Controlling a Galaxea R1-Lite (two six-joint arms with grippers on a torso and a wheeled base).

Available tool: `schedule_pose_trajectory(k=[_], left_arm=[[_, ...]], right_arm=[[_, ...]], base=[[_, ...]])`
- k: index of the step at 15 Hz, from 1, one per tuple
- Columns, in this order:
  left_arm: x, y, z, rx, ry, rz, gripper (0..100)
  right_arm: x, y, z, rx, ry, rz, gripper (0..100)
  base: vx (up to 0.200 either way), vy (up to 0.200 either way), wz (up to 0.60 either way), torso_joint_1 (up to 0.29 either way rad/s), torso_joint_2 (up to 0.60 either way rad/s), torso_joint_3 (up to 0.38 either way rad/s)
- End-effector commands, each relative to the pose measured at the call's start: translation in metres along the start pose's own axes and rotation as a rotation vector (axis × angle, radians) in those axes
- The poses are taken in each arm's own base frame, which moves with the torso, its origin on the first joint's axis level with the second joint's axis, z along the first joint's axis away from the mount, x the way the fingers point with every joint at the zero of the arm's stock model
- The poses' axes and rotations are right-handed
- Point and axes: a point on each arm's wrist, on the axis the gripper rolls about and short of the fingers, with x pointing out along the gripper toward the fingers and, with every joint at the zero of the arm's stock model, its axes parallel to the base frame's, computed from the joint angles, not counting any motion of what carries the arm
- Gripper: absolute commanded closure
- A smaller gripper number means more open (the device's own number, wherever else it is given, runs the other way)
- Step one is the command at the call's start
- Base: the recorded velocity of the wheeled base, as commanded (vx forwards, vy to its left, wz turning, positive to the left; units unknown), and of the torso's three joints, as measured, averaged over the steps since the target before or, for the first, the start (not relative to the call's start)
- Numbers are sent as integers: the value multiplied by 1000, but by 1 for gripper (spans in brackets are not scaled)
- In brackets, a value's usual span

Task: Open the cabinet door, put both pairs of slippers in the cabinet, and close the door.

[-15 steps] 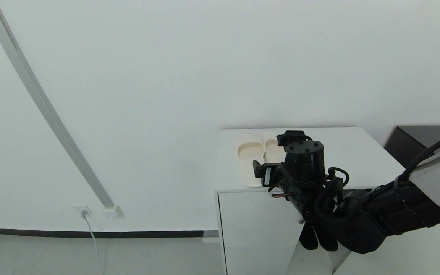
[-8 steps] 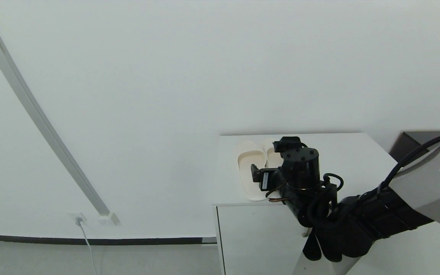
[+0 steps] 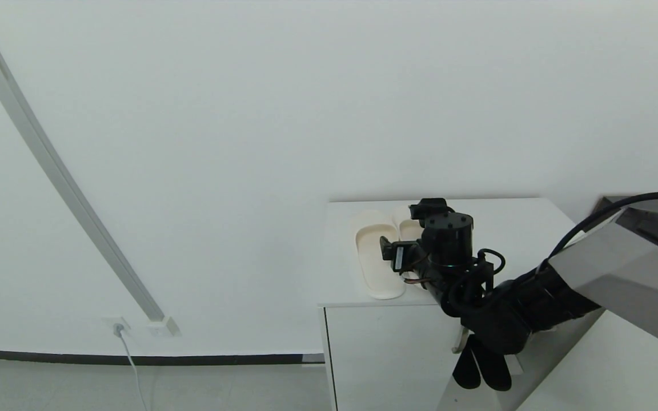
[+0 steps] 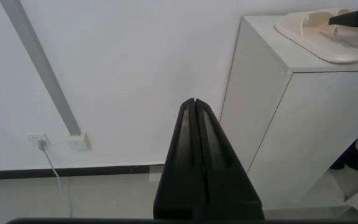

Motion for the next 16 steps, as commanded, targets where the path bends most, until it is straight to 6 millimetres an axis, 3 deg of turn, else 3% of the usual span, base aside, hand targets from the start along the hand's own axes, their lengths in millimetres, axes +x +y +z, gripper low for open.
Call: schedule_pose_trajectory(k=[1,6,12,13,16], left_arm=[[0,0,0,0,1,1,100],[0,0,0,-2,1,1,100],[0,0,0,0,1,1,100],[0,0,0,0,1,1,100],[0,0,0,0,1,1,100]], right_arm=[[17,3,-10,-18,19,-9,0],[43,9,-2,-20,28,-14,0],[58,10,-4,-25,9,-21,0],[58,10,-3,-25,11,-21,100],[57,10,-3,-24,8,-21,100]], base=[[0,0,0,0,0,0],[0,0,0,0,0,0],[0,0,0,0,0,0],[0,0,0,0,0,0],[0,0,0,0,0,0]])
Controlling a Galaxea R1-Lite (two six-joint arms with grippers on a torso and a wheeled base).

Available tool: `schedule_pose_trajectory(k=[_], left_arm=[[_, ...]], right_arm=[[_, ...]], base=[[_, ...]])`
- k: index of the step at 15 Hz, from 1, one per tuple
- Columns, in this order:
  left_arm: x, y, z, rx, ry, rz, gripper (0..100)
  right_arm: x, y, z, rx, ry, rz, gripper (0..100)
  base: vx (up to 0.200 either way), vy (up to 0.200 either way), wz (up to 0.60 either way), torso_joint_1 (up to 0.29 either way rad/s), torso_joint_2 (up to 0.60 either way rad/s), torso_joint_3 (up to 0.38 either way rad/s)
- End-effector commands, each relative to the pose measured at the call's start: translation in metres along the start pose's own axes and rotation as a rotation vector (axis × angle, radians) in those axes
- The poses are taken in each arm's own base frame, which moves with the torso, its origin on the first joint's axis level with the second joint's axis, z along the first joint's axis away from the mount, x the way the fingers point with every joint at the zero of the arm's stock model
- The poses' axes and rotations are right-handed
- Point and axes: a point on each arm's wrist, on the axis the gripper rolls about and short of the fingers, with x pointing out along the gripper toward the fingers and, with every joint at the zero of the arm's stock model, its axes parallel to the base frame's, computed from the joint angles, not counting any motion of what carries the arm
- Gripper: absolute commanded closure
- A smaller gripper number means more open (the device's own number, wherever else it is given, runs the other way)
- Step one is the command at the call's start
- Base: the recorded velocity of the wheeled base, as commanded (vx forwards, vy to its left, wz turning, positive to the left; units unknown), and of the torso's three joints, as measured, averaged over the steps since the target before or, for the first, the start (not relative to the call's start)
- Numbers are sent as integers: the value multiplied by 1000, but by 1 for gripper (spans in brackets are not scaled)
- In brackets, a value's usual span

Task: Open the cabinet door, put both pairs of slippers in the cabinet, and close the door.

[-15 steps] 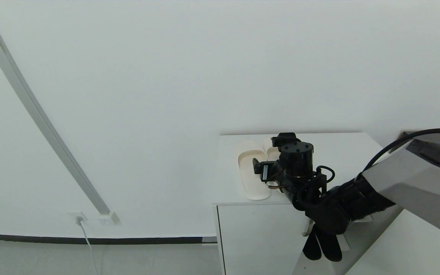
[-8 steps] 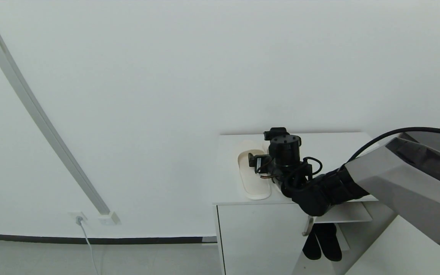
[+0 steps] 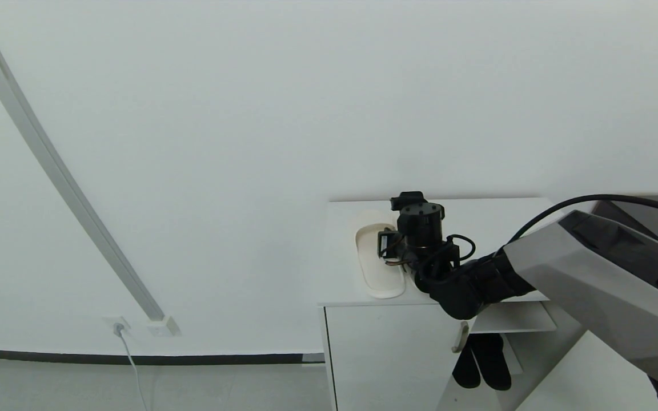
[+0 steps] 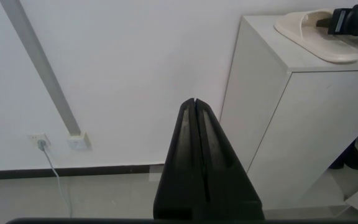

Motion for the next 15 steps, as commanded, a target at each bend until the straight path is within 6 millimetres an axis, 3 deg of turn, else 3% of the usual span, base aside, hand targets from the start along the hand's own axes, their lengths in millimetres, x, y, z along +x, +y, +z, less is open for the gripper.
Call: schedule_pose_trajectory(k=[1,6,7,9,15], left_arm=[[0,0,0,0,1,0,100],[0,0,0,-2,1,0,100],[0,0,0,0,1,0,100],[0,0,0,-2,1,0,100],[0,0,0,3,1,-1,100]], right_arm=[[0,1,-1,-1,1,2,100],[-6,1,12,11,-23,9,100],[-22,-1,31,22,-47,19,100],[-54,-4,49,24,-53,52,100],[-177,-38,61,-13,13,298,100]], base=[[0,0,0,0,0,0],[0,0,0,0,0,0],[0,0,0,0,0,0],[0,0,0,0,0,0],[0,0,0,0,0,0]])
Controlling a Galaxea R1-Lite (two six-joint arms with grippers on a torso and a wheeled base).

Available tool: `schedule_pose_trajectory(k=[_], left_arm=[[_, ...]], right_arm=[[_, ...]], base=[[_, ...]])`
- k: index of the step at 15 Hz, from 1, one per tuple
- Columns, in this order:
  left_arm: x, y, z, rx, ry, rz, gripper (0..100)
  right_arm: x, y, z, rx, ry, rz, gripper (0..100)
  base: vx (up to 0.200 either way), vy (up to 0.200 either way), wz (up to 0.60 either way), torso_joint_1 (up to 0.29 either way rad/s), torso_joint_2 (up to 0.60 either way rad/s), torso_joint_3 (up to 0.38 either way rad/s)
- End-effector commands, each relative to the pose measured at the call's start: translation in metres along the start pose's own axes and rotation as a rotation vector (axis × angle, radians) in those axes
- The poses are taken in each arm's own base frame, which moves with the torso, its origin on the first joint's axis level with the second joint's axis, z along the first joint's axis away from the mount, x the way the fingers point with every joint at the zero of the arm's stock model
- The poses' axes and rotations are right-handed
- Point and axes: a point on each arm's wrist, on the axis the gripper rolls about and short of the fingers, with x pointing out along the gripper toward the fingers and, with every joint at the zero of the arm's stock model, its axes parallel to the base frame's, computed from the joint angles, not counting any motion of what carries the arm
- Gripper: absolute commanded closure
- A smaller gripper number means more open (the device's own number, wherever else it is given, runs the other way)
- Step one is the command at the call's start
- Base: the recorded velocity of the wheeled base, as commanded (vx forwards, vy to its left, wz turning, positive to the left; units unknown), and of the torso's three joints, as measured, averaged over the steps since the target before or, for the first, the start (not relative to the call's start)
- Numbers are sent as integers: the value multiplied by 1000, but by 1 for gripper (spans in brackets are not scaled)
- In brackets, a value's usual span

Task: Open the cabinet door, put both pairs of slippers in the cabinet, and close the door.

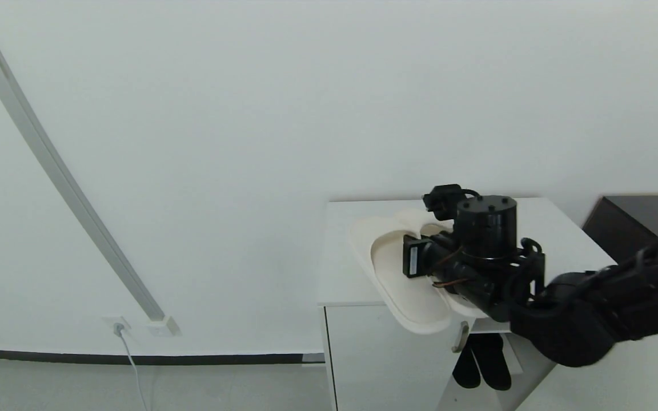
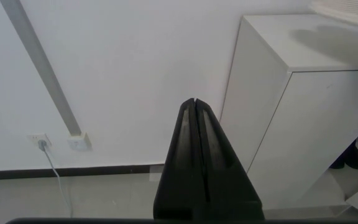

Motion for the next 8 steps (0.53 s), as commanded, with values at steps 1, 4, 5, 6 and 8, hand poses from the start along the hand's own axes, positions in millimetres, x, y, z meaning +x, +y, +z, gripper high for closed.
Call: schedule_pose_trajectory(k=[1,4,5,6,8], left_arm=[[0,0,0,0,1,0,100],[0,0,0,0,1,0,100],[0,0,0,0,1,0,100],[0,0,0,-2,1,2,100],[0,0,0,-3,1,2,100]], right_arm=[[-73,-10,21,12,-53,149,100],[-101,-16,20,5,-39,251,100],[-103,-13,16,-1,-24,262,100],[-104,-10,13,-6,-9,272,100],[-103,-6,10,-11,1,284,100]], base=[[0,0,0,0,0,0],[0,0,0,0,0,0],[0,0,0,0,0,0],[0,0,0,0,0,0],[0,0,0,0,0,0]])
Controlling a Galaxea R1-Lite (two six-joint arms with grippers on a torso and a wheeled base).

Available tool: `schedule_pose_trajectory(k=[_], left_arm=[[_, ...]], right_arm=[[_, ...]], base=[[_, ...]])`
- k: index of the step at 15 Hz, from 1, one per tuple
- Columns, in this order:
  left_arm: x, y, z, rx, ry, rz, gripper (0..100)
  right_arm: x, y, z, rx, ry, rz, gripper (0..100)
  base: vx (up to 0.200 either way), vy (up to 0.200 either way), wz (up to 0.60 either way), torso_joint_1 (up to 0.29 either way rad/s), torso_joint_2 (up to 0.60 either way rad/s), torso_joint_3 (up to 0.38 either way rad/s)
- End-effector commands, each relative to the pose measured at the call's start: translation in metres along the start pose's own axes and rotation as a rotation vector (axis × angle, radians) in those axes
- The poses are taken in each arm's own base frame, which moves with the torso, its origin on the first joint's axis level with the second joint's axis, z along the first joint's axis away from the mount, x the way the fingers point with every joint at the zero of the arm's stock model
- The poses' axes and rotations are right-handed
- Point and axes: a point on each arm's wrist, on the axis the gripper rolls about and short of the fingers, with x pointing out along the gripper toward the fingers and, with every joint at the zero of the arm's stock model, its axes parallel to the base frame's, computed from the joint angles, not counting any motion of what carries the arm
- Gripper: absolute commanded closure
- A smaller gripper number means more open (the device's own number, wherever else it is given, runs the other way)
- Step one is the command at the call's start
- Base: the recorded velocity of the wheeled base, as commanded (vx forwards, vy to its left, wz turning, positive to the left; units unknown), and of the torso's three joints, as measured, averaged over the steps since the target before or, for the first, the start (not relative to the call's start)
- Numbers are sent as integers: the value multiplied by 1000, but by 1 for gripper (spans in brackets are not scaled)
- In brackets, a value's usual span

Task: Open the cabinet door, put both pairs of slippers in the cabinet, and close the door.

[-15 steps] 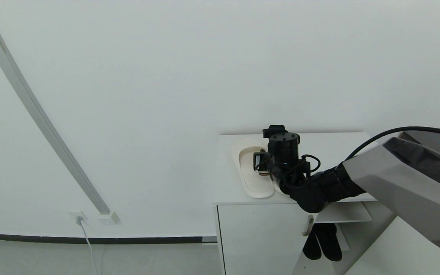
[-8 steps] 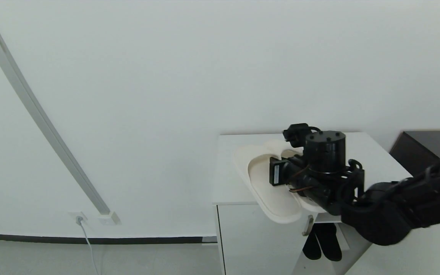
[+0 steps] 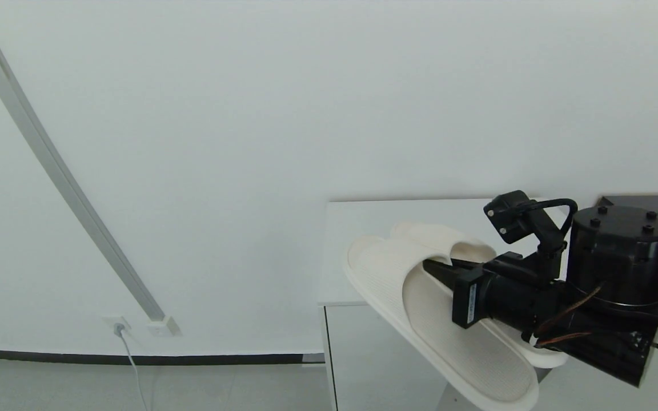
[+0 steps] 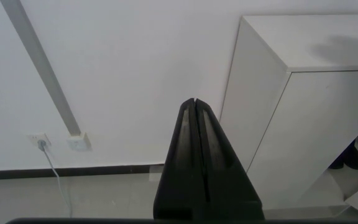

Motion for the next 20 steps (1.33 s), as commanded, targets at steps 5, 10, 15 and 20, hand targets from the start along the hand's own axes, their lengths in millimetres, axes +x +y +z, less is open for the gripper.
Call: schedule_pose_trajectory(k=[5,10,15,20], left_arm=[[0,0,0,-2,1,1,100],[0,0,0,-2,1,1,100],[0,0,0,-2,1,1,100],[0,0,0,0,1,-1,100]], right_arm=[[1,5,-6,-6,19,17,100],[2,8,-14,-12,48,26,100],[2,9,-17,-19,56,31,100],[1,8,-18,-32,62,30,100]], base=[[-40,0,0,0,0,1],[-200,0,0,6,0,1],[-200,0,0,0,4,2],[-120,0,0,0,0,2]])
